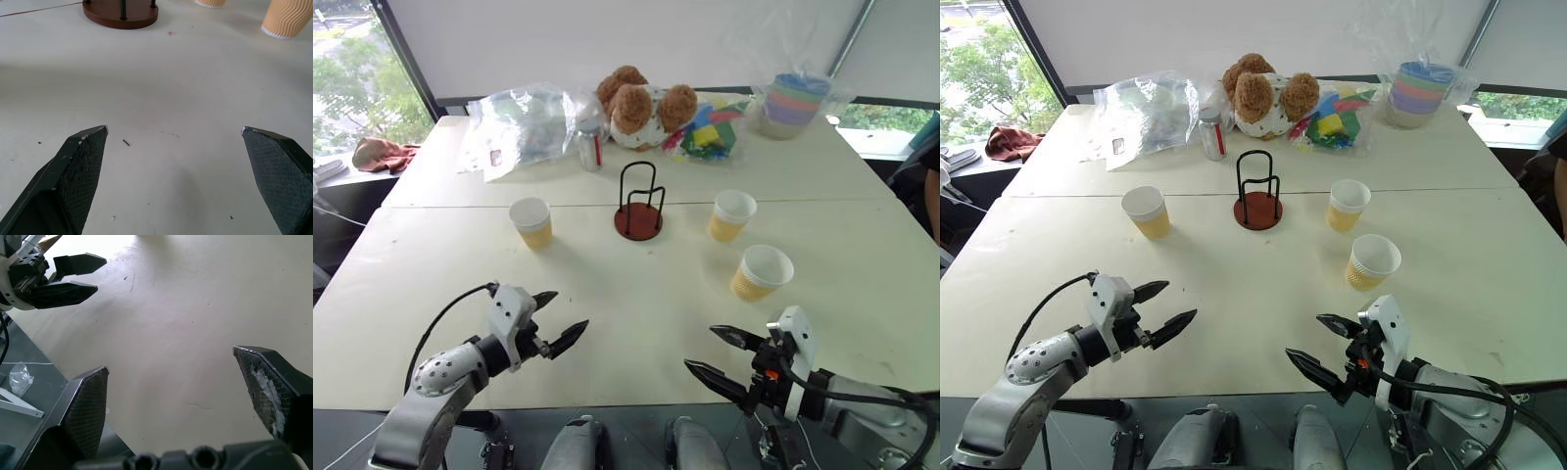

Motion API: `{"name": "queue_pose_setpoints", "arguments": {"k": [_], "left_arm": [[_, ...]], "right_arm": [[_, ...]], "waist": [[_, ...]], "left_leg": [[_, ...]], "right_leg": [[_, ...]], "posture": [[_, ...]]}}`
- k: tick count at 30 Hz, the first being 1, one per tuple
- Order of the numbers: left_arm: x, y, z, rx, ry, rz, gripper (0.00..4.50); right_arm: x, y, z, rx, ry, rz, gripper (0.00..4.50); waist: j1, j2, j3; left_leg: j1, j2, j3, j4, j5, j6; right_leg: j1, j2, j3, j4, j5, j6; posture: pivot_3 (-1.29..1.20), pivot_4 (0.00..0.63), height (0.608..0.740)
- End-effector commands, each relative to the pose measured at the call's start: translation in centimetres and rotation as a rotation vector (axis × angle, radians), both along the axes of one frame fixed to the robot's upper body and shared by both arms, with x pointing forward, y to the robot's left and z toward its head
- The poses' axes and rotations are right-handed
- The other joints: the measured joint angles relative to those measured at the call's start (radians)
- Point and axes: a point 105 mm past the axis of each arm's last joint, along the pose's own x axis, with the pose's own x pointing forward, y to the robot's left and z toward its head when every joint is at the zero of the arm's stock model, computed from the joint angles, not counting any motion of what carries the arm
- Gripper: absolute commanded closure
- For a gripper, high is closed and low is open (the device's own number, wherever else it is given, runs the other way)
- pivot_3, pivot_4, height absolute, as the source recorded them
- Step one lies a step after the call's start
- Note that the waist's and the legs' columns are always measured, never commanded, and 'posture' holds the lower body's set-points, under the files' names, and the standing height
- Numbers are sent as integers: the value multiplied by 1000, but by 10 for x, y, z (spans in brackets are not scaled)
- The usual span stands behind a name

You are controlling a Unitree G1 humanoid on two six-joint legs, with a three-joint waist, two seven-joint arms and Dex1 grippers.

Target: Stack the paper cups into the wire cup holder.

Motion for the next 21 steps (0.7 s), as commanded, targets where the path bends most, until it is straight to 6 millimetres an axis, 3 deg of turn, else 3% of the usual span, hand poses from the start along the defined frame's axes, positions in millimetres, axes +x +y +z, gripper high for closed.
{"name": "queue_pose_setpoints", "arguments": {"k": [1, 17, 21], "left_arm": [[0, 0, 8, -5, -32, -2, 0], [16, -1, 15, -21, -32, 29, 0], [8, 1, 13, -27, -1, -17, 0]], "right_arm": [[1, 0, 4, -11, -29, 4, 92], [11, 3, 14, -19, -56, 38, 92], [11, 6, 25, 2, -65, 63, 92]], "waist": [[1, 0, 0], [0, -1, 0], [-1, -1, -1]], "left_leg": [[0, 0, 0, 0, 0, 0], [0, 0, 0, 0, 0, 0], [0, 0, 0, 0, 0, 0]], "right_leg": [[0, 0, 0, 0, 0, 0], [0, 0, 0, 0, 0, 0], [0, 1, 0, 0, 0, 0]], "posture": [[0, 150, 740], [0, 150, 740], [0, 150, 740]]}}
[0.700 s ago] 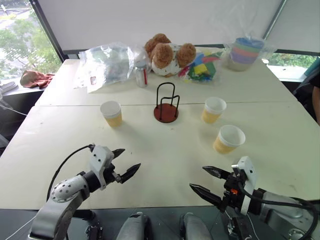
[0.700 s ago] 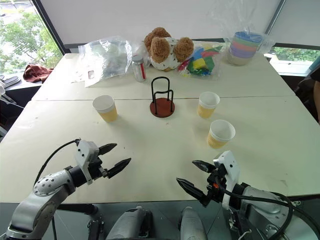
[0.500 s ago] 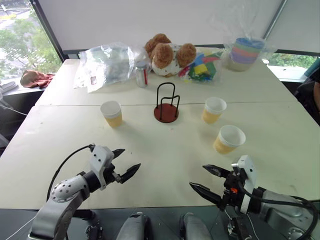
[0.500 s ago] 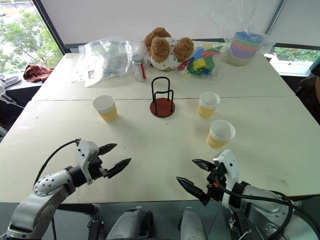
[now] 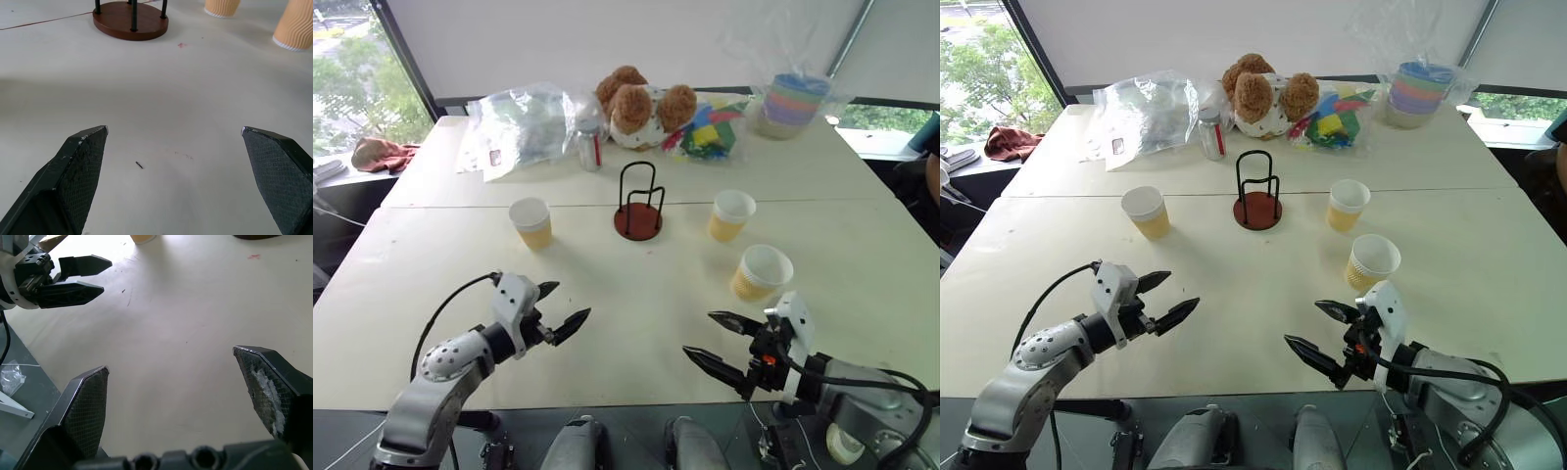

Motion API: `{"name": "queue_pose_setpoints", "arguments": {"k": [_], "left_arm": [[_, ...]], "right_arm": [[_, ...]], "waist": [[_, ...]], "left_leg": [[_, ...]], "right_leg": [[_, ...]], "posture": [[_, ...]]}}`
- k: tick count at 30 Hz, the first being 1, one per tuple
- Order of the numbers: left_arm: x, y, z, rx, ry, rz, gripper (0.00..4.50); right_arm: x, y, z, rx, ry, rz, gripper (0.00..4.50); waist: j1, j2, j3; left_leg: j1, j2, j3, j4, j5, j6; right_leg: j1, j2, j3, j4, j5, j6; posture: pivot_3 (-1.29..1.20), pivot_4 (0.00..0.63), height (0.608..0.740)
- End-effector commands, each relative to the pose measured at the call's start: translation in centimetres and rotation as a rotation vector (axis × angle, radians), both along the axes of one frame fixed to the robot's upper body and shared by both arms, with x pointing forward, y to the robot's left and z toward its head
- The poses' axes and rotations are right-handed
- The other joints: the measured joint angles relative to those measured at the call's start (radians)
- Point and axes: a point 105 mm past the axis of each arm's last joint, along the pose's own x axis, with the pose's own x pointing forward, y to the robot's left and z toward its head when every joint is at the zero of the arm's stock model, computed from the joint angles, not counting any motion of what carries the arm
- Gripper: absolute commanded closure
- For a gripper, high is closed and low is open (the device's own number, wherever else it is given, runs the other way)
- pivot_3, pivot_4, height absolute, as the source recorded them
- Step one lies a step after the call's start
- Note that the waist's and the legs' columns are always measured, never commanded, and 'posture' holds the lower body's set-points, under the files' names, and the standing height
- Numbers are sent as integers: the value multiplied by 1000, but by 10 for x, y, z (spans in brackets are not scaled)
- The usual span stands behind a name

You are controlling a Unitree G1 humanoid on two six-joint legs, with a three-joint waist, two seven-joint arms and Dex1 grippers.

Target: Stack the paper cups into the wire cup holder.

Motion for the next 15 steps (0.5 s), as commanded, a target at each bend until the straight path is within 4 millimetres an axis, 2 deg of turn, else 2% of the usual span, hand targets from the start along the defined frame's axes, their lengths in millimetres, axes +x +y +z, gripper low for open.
{"name": "queue_pose_setpoints", "arguments": {"k": [1, 5, 9, 12, 15], "left_arm": [[-5, 2, 9, -31, 0, -40, 0], [6, 1, 22, 20, -23, -134, 0], [27, 7, 61, 87, -44, -277, 0], [35, 12, 94, 121, -59, -346, 0], [39, 23, 123, 134, -60, -378, 0]], "right_arm": [[-1, 4, 15, 19, -28, 33, 92], [-2, 19, 46, 77, -39, 167, 92], [18, 27, 121, 139, -171, 294, 92], [51, 24, 159, 99, -296, 249, 92], [99, 16, 169, -26, -381, 133, 92]], "waist": [[0, 0, 0], [1, 0, 0], [-2, 0, 3], [-3, -2, 2], [-7, -2, 2]], "left_leg": [[0, 0, 0, 0, 0, 0], [0, 0, 0, 2, 0, 0], [0, 0, 0, 3, 1, 1], [0, 1, 0, 1, 1, 1], [-3, 1, 1, 0, 1, 1]], "right_leg": [[0, 0, 0, 0, 0, 0], [1, 0, 0, 0, 1, -2], [0, 0, -2, 0, 3, -5], [0, 1, -3, -1, 3, -5], [-4, 2, -3, 0, 4, -1]], "posture": [[0, 150, 740], [0, 150, 740], [0, 150, 740], [0, 150, 740], [0, 150, 740]]}}
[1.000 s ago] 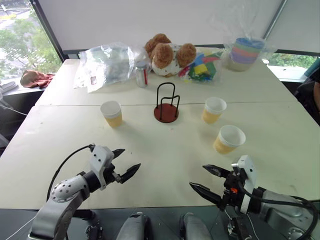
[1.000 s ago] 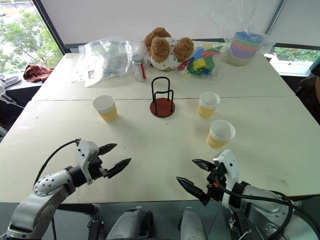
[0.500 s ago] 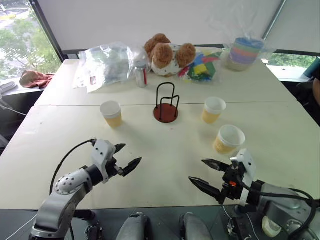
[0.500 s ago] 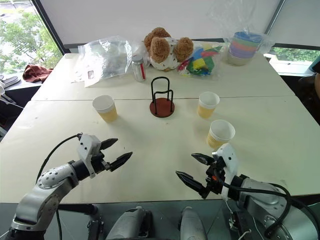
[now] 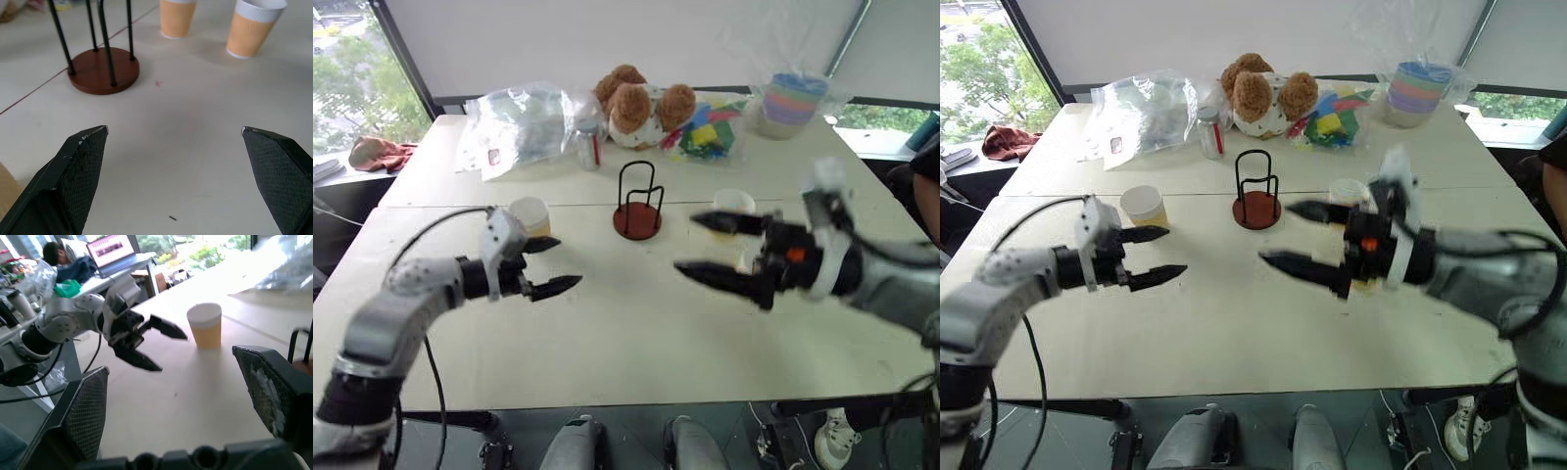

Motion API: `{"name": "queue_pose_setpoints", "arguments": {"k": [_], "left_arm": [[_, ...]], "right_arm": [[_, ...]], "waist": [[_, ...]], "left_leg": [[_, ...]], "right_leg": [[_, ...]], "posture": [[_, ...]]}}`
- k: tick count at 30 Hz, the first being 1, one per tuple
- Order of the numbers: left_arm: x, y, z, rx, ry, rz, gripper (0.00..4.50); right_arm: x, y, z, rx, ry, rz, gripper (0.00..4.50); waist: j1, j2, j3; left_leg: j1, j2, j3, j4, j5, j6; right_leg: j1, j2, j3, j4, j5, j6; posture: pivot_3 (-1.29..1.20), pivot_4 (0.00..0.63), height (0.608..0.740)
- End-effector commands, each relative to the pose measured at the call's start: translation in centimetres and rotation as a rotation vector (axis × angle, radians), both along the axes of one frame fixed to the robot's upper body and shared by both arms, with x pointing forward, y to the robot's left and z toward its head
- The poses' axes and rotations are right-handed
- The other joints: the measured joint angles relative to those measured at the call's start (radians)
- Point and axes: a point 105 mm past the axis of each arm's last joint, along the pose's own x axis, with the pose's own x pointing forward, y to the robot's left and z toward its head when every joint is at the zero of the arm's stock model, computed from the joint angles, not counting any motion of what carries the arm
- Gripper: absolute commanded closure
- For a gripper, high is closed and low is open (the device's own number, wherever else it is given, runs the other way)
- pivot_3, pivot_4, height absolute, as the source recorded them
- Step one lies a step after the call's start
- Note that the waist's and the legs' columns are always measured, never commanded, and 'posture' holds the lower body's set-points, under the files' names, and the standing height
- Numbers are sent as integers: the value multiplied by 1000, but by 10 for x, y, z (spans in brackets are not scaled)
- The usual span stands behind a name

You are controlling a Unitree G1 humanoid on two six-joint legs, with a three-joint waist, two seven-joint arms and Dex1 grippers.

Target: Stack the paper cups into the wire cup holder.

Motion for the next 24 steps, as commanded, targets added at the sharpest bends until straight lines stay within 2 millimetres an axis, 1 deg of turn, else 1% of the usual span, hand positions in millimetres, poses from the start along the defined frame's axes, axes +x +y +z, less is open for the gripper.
{"name": "queue_pose_setpoints", "arguments": {"k": [1, 2, 3, 6, 8, 9, 12, 15, 18, 22, 24], "left_arm": [[-1, 11, 36, -18, -8, -45, 0], [-1, 14, 43, -27, -6, -55, 0], [0, 16, 49, -34, -6, -60, 0], [5, 22, 60, -81, -3, -46, 0], [9, 25, 59, -75, -13, -26, 0], [13, 27, 56, -40, -45, 1, 0], [15, 25, 54, -46, -79, 19, 0], [13, 24, 46, -37, -77, 27, 0], [13, 24, 39, -38, -85, 51, 0], [12, 20, 37, -49, -98, 62, 0], [12, 19, 38, -51, -101, 64, 0]], "right_arm": [[54, -14, -2, -124, -73, -164, 92], [68, -14, -7, -166, -92, -185, 92], [76, -12, -11, -199, -105, -182, 92], [101, 1, -27, -272, -127, -141, 92], [110, 7, -34, -314, -147, -116, 92], [117, 10, -37, -322, -147, -115, 92], [135, 15, -47, -333, -135, -123, 92], [147, 17, -56, -326, -103, -136, 92], [158, 20, -59, -275, -69, -162, 92], [168, 25, -64, -251, -51, -190, 92], [170, 28, -65, -248, -52, -190, 626]], "waist": [[-3, 0, 0], [-5, 0, 0], [-6, 0, 0], [-16, 0, 0], [-23, 0, 0], [-24, 0, 1], [-24, 0, 1], [-26, 0, 1], [-26, 0, 1], [-26, 0, 1], [-28, 0, 1]], "left_leg": [[0, 0, 1, 0, 0, 0], [0, 0, 1, -1, 0, 0], [0, 0, 3, -1, 0, 1], [0, -1, 6, 0, -1, 2], [-1, -1, 6, 1, -1, 3], [-1, -1, 6, 1, -1, 3], [-1, -1, 6, 1, 0, 0], [0, -1, 6, 1, 1, -2], [0, -1, 6, 1, 2, -3], [0, -1, 5, 1, 2, -4], [0, -1, 5, 1, 2, -5]], "right_leg": [[0, 1, -1, 0, 0, 0], [0, 1, -1, -1, 0, 1], [0, 1, -1, 0, 0, 1], [0, 1, -1, -1, 1, 2], [0, 1, -1, 1, 1, 2], [0, 1, -1, 1, 1, 2], [0, 1, -1, 1, 1, 2], [0, 1, -1, 2, 1, 2], [-1, 1, -1, 3, 1, 2], [-1, 1, -1, 3, 1, 2], [-1, 0, -1, 3, 1, 2]], "posture": [[0, 150, 740], [0, 150, 740], [0, 150, 740], [0, 150, 740], [0, 150, 740], [0, 150, 740], [0, 150, 740], [0, 150, 740], [0, 150, 740], [0, 150, 740], [0, 150, 740]]}}
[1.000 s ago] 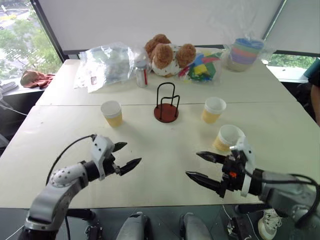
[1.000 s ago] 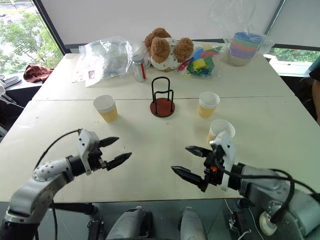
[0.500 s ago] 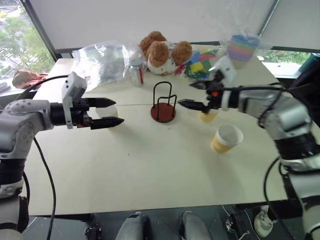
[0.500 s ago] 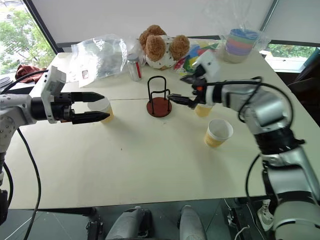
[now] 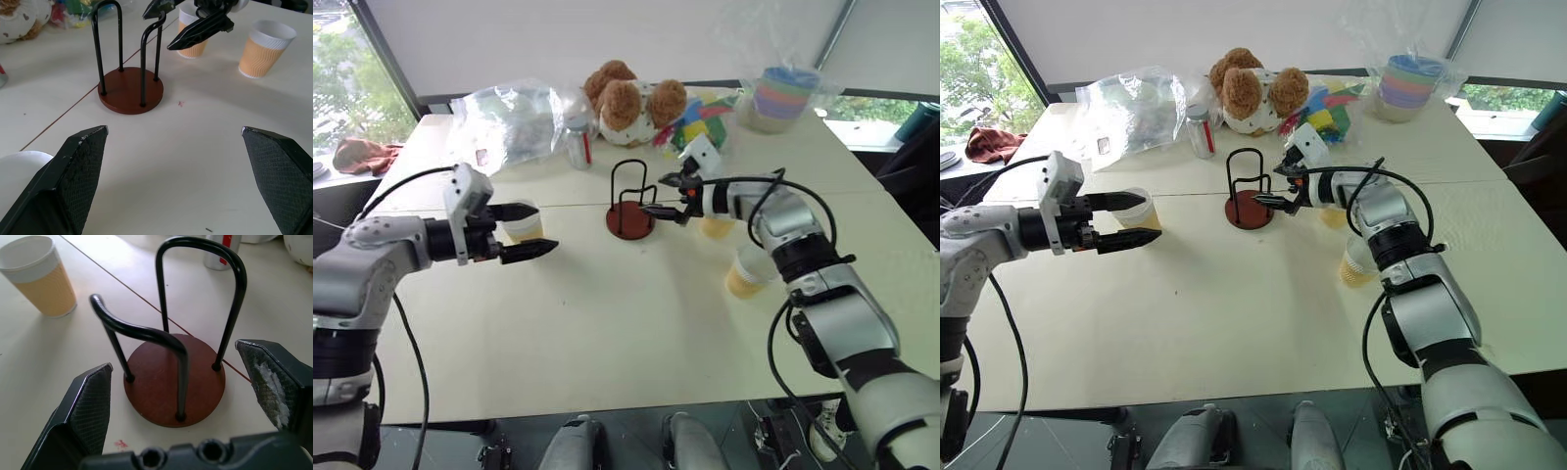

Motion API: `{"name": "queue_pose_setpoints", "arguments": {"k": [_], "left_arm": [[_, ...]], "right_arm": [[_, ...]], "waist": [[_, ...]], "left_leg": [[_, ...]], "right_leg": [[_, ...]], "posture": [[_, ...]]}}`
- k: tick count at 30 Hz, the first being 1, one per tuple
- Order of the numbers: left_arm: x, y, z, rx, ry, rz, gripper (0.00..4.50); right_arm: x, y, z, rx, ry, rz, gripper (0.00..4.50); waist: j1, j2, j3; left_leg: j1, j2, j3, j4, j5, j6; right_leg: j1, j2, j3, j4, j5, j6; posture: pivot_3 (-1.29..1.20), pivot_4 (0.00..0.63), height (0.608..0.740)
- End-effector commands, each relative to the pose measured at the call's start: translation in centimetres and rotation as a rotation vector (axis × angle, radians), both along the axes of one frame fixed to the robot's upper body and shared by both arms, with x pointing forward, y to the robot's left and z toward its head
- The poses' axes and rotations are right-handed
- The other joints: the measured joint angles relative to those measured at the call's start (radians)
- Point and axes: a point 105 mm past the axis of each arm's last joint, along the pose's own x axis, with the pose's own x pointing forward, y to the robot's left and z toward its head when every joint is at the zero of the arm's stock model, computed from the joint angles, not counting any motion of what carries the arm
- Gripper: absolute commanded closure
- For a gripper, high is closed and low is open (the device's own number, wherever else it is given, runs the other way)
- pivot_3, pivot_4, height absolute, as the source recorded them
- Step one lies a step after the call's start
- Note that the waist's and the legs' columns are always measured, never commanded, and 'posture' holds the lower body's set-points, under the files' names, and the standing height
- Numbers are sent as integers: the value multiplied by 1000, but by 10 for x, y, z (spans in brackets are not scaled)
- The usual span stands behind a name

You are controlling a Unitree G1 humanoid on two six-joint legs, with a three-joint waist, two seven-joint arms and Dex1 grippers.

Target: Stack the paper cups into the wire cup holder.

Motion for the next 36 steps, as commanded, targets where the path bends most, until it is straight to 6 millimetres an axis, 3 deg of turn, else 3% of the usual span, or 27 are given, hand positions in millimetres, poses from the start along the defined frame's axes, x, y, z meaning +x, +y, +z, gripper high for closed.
{"name": "queue_pose_setpoints", "arguments": {"k": [1, 8, 13, 17, 21, 28, 32, 36], "left_arm": [[-3, 1, 16, 2, -79, 6, 0], [-1, 5, 18, 21, -97, 19, 0], [3, 5, 17, 39, -97, 12, 0], [7, 8, 17, 49, -96, 10, 0], [10, 7, 14, 53, -90, 0, 0], [-6, -5, 23, -10, -23, -101, 0], [-33, -8, 33, -3, 36, -194, 0], [-56, -4, 18, 149, 105, -233, 0]], "right_arm": [[5, 6, 25, 26, -83, 9, 955], [3, 13, 25, -1, -102, 45, 4465], [-9, 17, 39, -104, -247, 174, 4465], [-32, 15, 56, -210, -386, 352, 4465], [-63, 15, 68, -175, -385, 535, 4465], [-122, 14, 46, -204, -157, 791, 4465], [-122, 13, 33, -226, -113, 797, 4465], [-115, 11, 27, -225, -96, 781, 4465]], "waist": [[-2, 0, 0], [-3, 0, 0], [-3, 1, 0], [-2, 1, 1], [-2, 1, 1], [4, 1, 1], [-1, 0, 1], [-2, 0, 2]], "left_leg": [[0, 0, 0, 0, 0, 0], [0, 0, 0, -1, 0, -1], [0, 0, 0, -1, 0, -2], [0, -1, 0, -1, 0, -2], [0, -1, 0, -1, 0, -1], [0, 0, 0, 0, -1, 0], [0, 0, 0, 1, -2, 2], [2, 0, 0, 1, -1, 1]], "right_leg": [[0, 0, 0, 0, 0, 0], [-1, 0, 0, 1, 0, 0], [-1, 0, 0, 1, 0, 0], [-1, 0, -1, 1, 0, 0], [-1, 0, -1, 1, 0, 0], [-1, 0, -1, 2, 0, 0], [-1, 0, -1, 3, 0, 0], [-2, 0, 0, 2, 0, 0]], "posture": [[0, 150, 740], [0, 150, 740], [0, 150, 740], [0, 150, 740], [0, 150, 740], [0, 150, 740], [0, 150, 740], [0, 150, 740]]}}
